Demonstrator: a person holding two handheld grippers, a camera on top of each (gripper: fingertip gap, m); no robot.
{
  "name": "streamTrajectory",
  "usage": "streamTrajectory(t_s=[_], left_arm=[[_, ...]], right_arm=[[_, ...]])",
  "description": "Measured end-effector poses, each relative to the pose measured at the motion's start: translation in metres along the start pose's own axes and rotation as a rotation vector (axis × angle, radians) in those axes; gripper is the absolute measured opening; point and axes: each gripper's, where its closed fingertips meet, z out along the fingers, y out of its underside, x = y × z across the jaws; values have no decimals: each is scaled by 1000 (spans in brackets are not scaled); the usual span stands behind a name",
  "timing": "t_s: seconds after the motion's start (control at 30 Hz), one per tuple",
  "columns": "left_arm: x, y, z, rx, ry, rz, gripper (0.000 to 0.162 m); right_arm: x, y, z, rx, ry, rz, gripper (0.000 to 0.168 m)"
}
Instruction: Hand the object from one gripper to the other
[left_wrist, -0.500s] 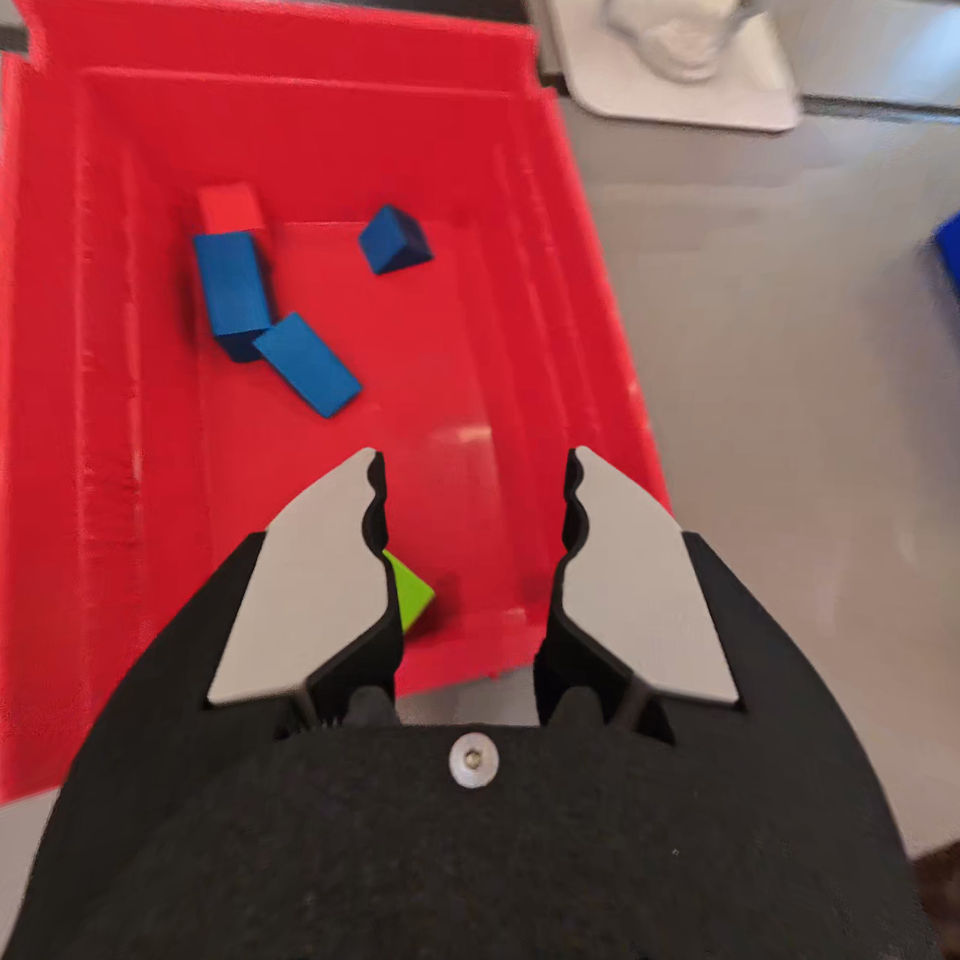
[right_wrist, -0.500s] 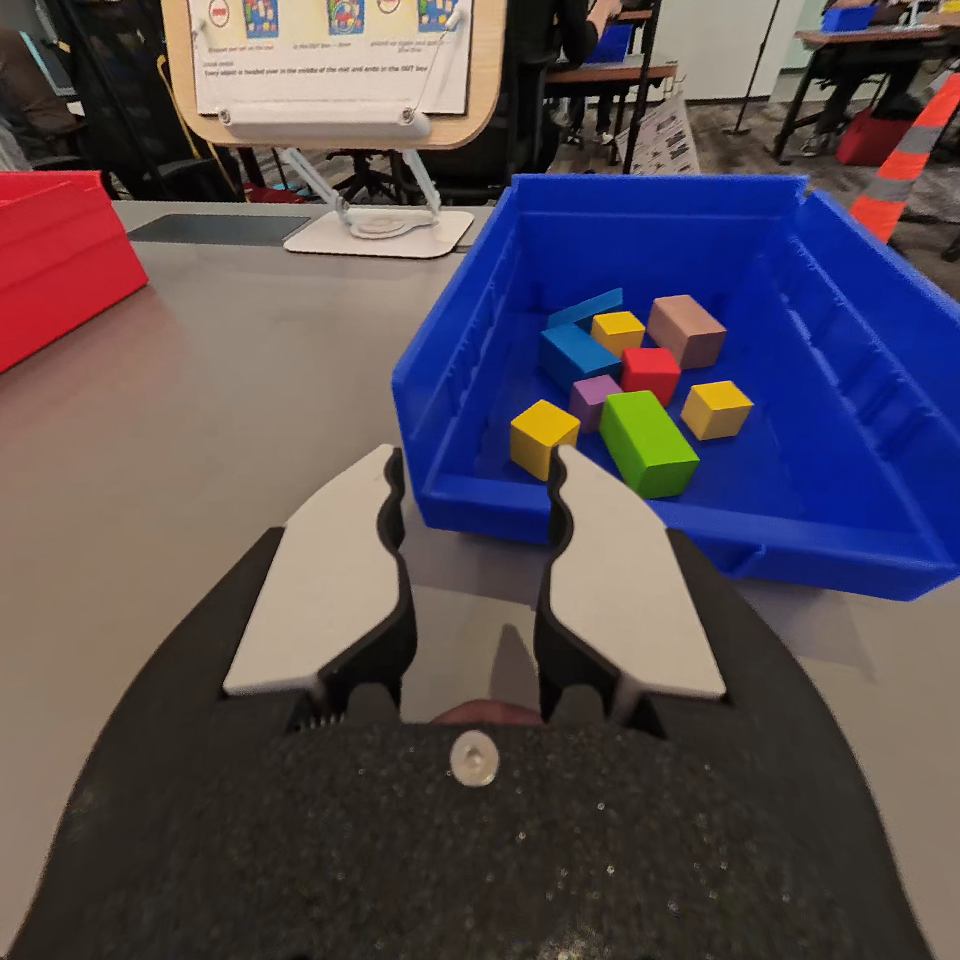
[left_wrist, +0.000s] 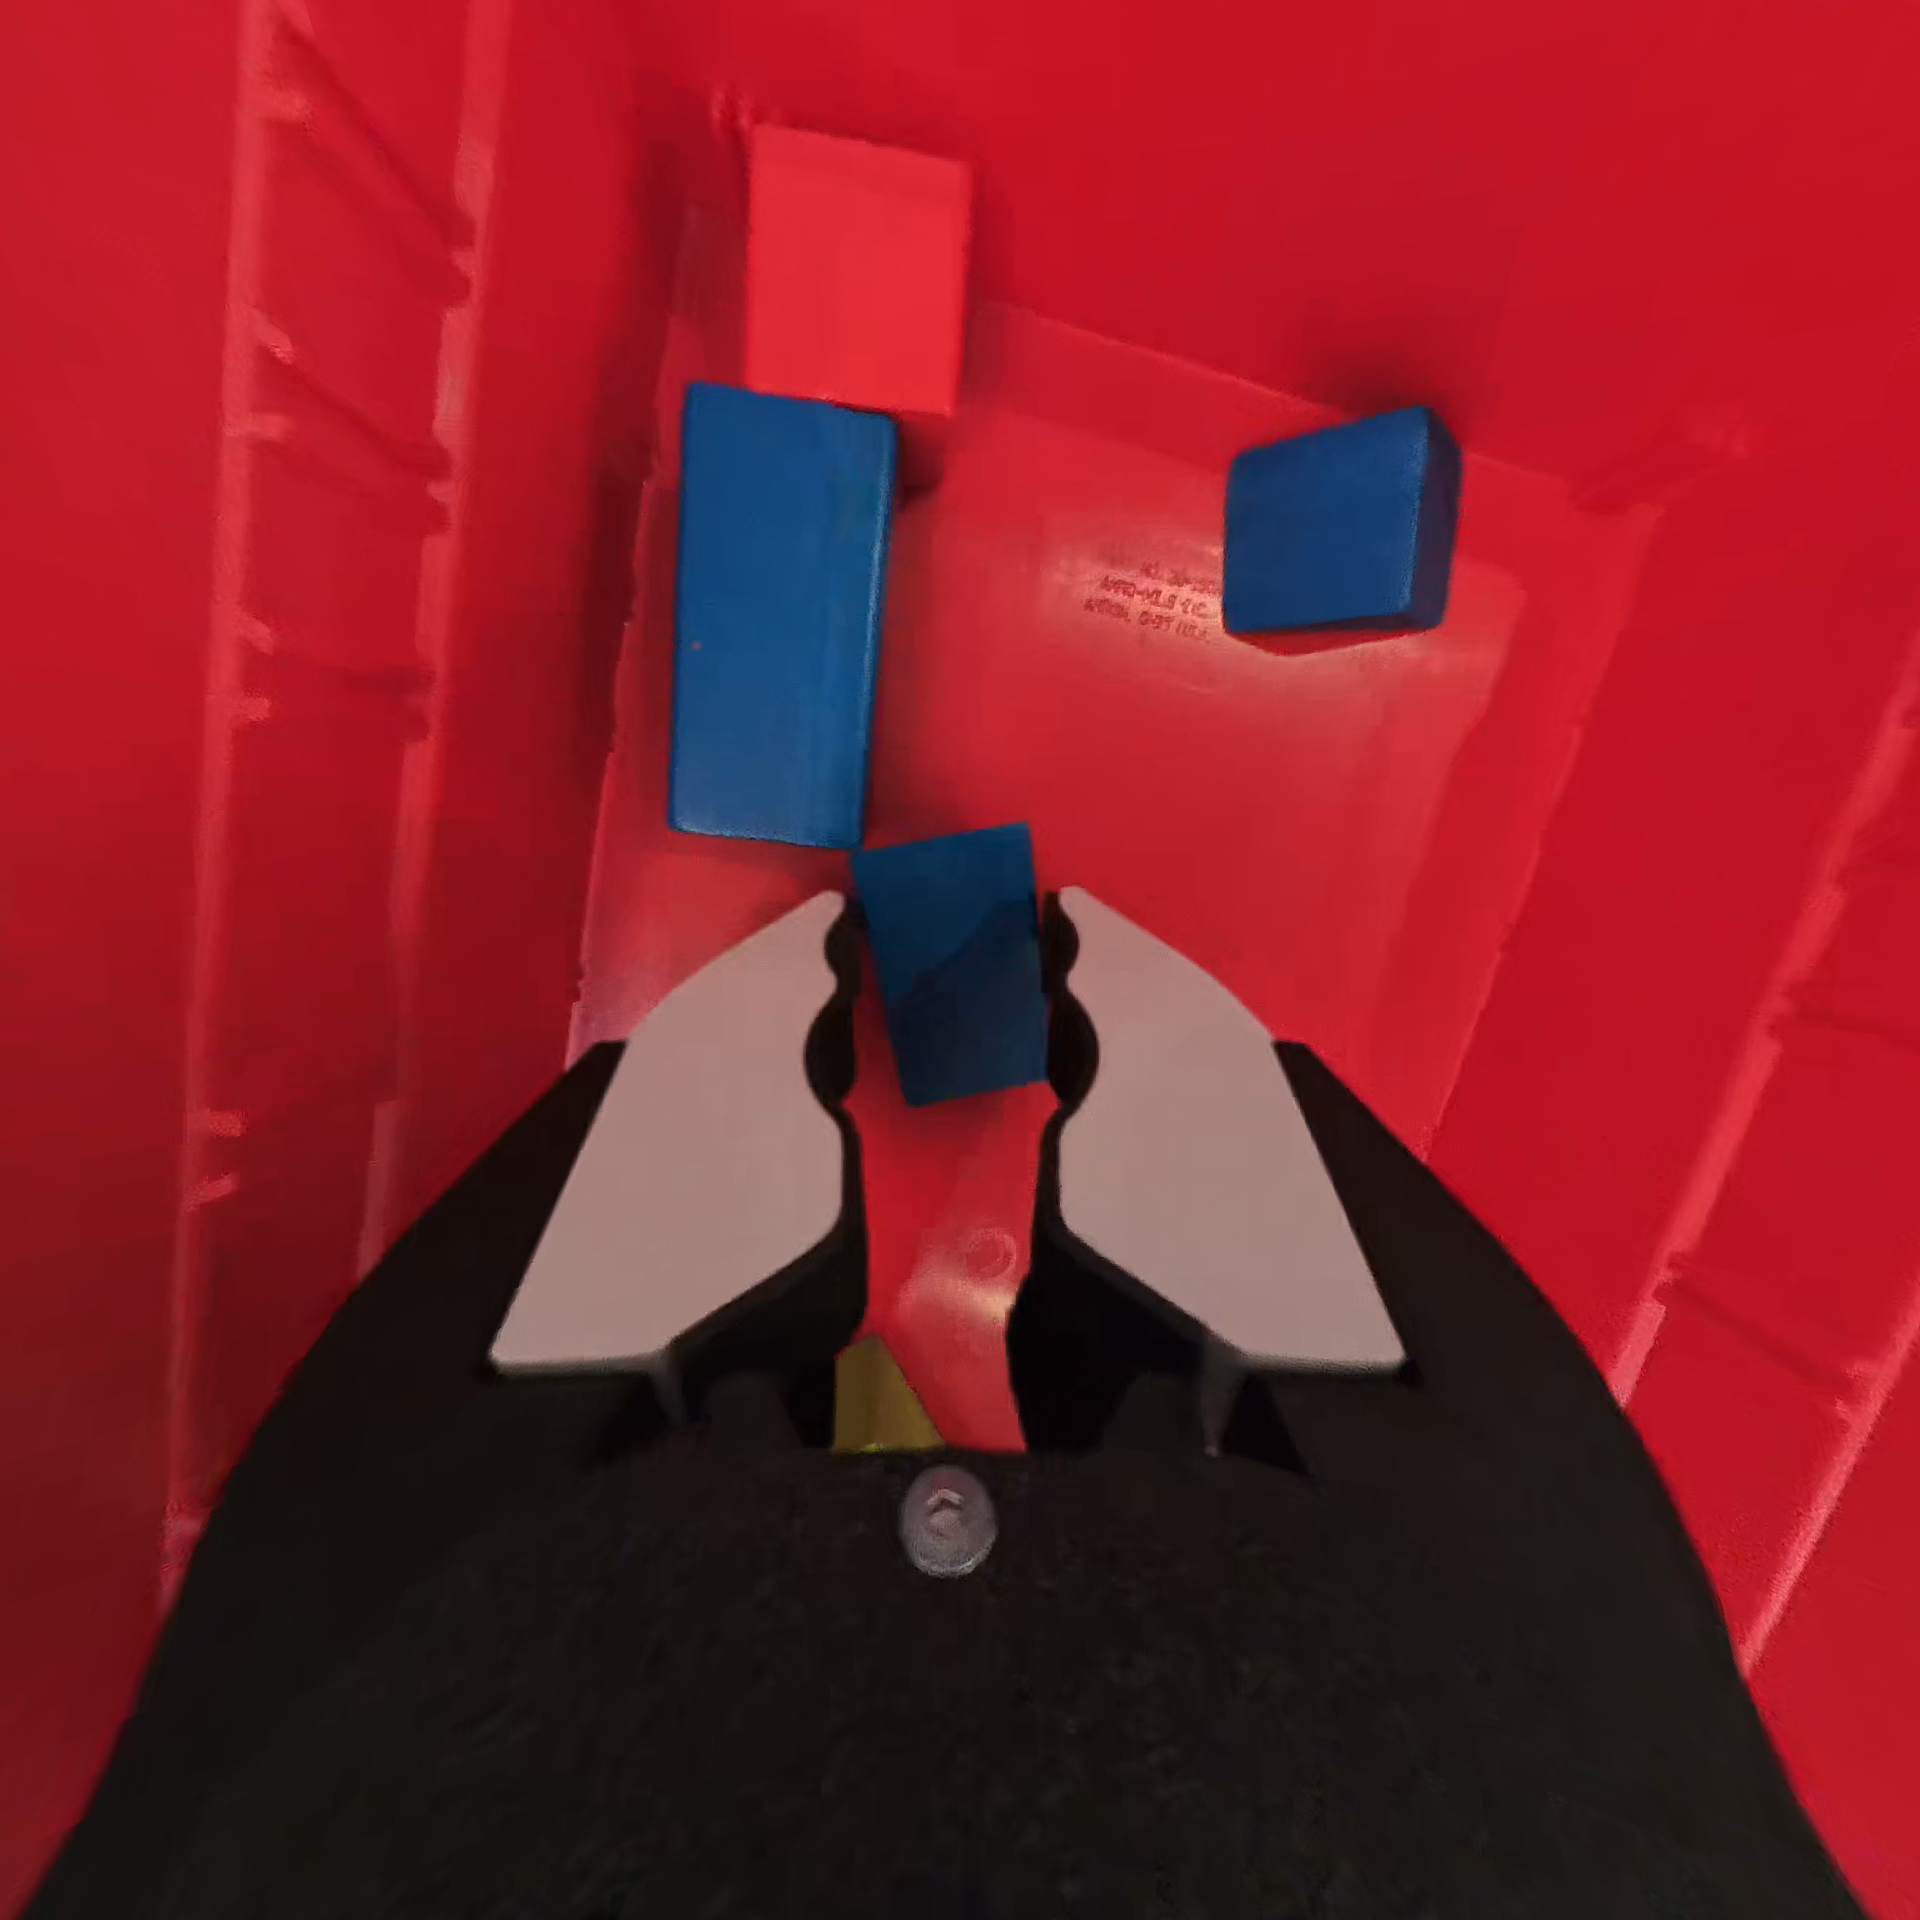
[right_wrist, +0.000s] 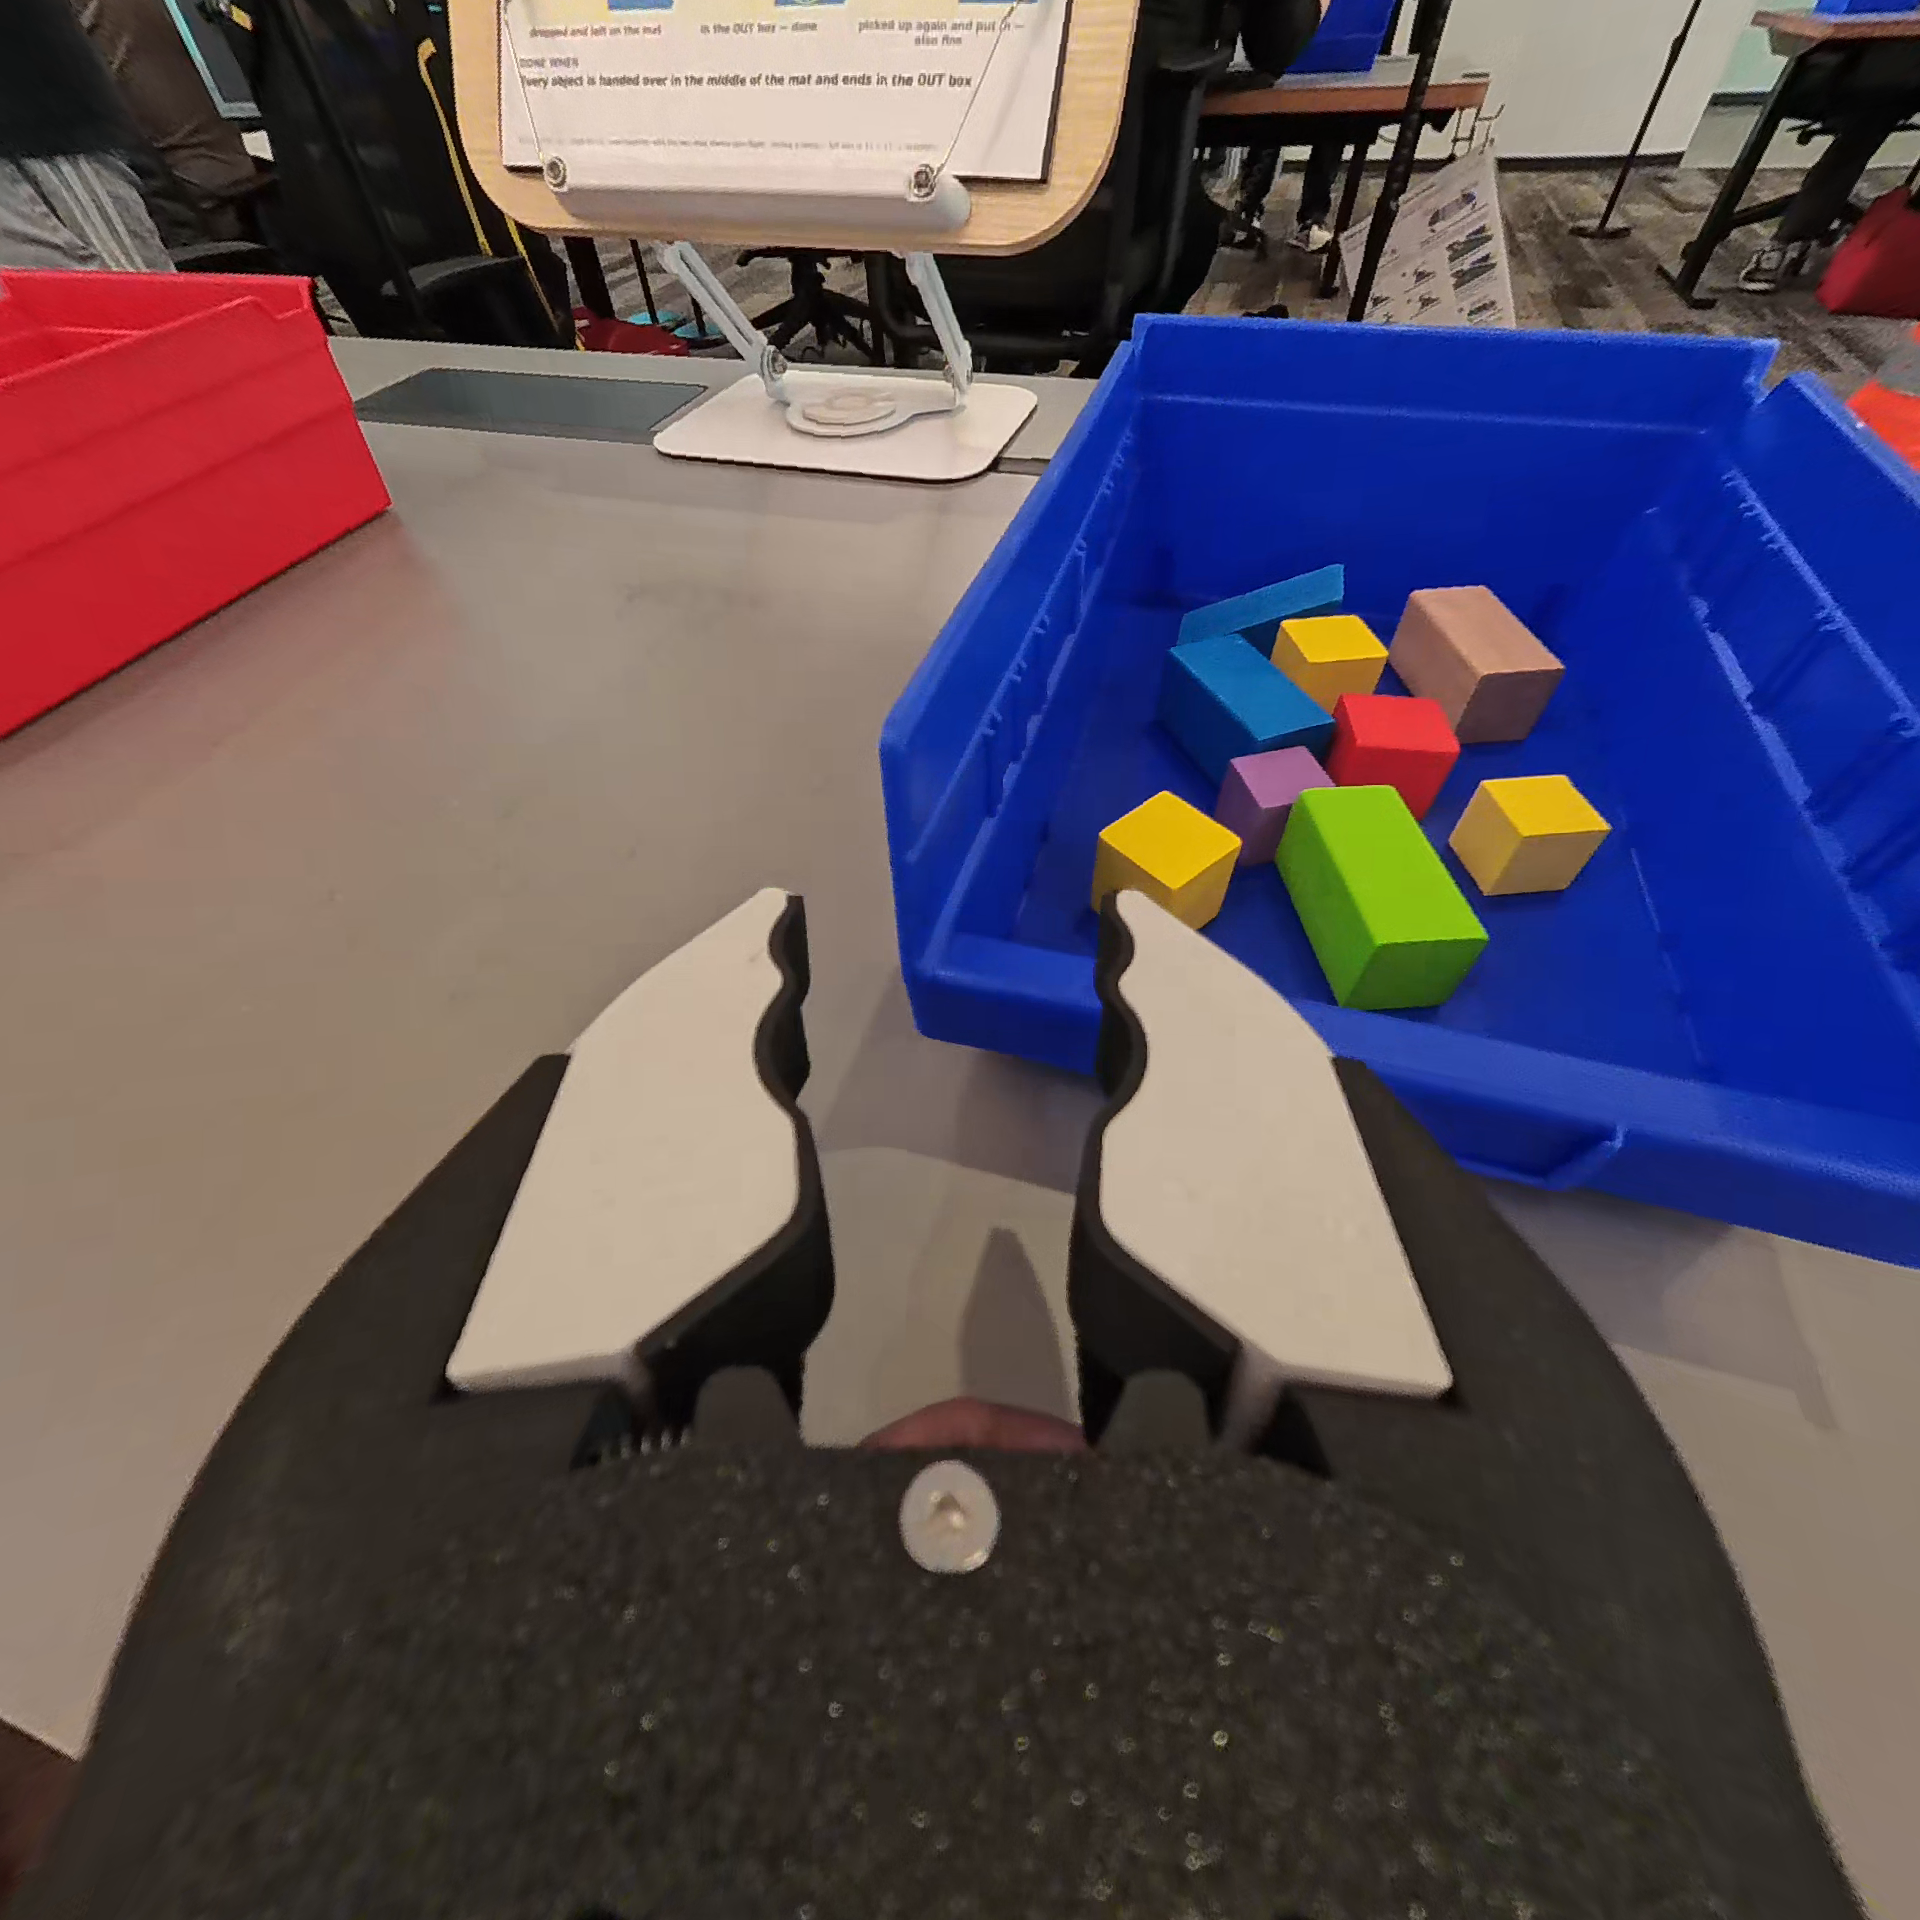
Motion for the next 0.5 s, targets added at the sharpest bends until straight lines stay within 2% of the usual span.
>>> streamTrajectory(t_s=[0.1,0.27,0.4,0.5], left_arm=[[0,2,2,-17,56,-47,32],[5,5,-10,-6,127,25,32],[29,4,-47,54,378,56,32],[55,6,-91,130,625,127,32]], right_arm=[[2,0,-1,-1,6,-4,53],[0,-3,-2,14,3,-1,52],[-16,-12,-2,34,-53,4,51],[-37,-27,-1,77,-130,-3,51]])
